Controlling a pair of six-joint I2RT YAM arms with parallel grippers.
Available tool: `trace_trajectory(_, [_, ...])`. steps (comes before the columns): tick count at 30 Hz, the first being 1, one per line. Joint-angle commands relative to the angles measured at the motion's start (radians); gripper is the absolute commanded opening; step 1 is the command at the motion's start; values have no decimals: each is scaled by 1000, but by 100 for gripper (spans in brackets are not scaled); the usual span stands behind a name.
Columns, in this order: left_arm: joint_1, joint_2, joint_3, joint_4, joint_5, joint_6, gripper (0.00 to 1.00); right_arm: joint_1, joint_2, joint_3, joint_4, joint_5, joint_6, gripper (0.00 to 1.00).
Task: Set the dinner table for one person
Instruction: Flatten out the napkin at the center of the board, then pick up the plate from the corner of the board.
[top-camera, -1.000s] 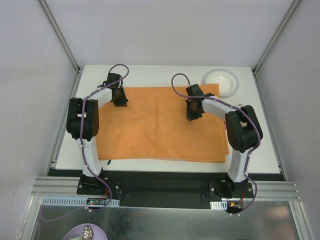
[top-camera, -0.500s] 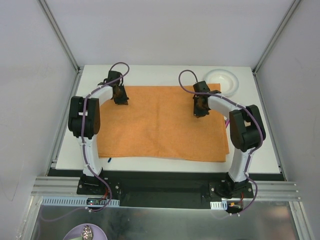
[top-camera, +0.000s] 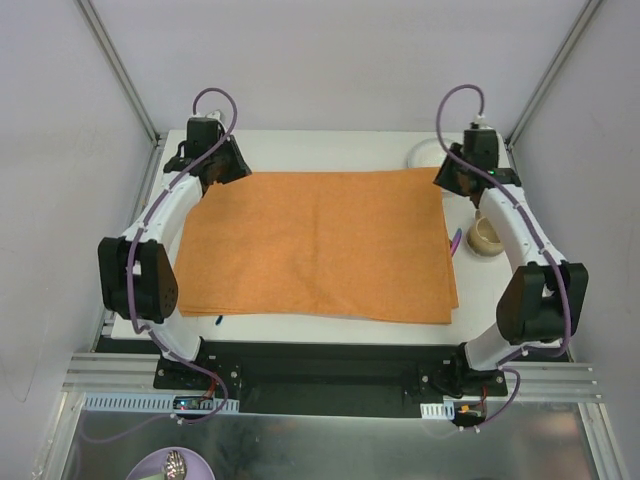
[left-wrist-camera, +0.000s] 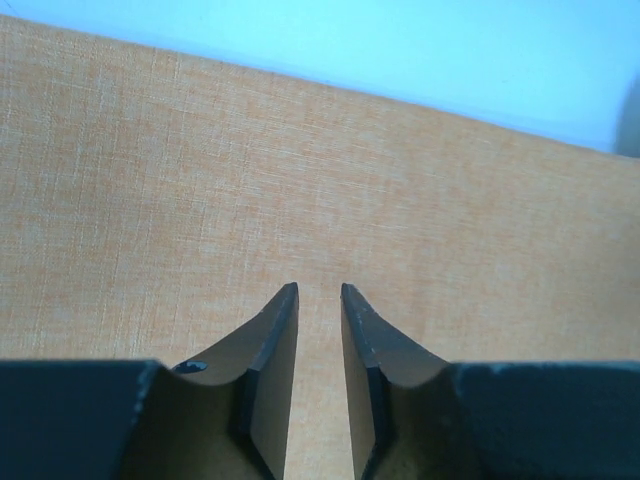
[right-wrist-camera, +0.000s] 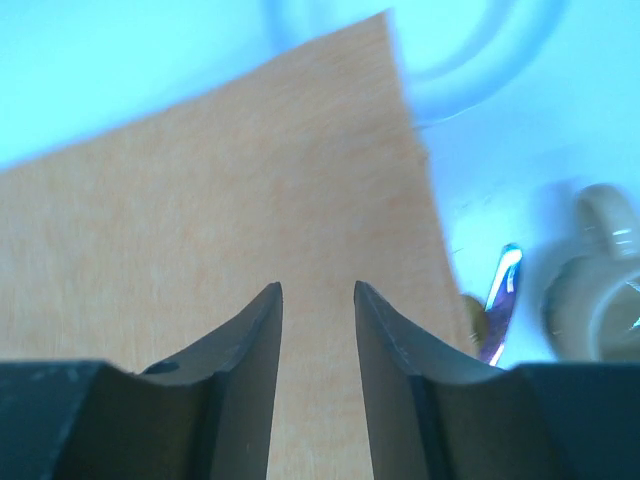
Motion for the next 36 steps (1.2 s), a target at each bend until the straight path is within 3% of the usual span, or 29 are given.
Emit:
trace_trajectory(1, [-8,-115,-73,7,44,-27,30,-215,36,-30,119,-249,135,43])
trace_trajectory(5, [-8,-187,-125,21,57,-30,40,-357,136,-52,240,-434,218,57])
trace_trajectory(11, [-4,-272,-201,27,41,-21,41,-473,275,-93,461,-631,365,66])
trace_trajectory(21, [8,-318,-251,27,38,-12,37,-513,389,-99,584,-669,430,70])
trace_trajectory(36, [39,-353,-280,26,43,-1,36,-526,504,-3,556,-649,413,71])
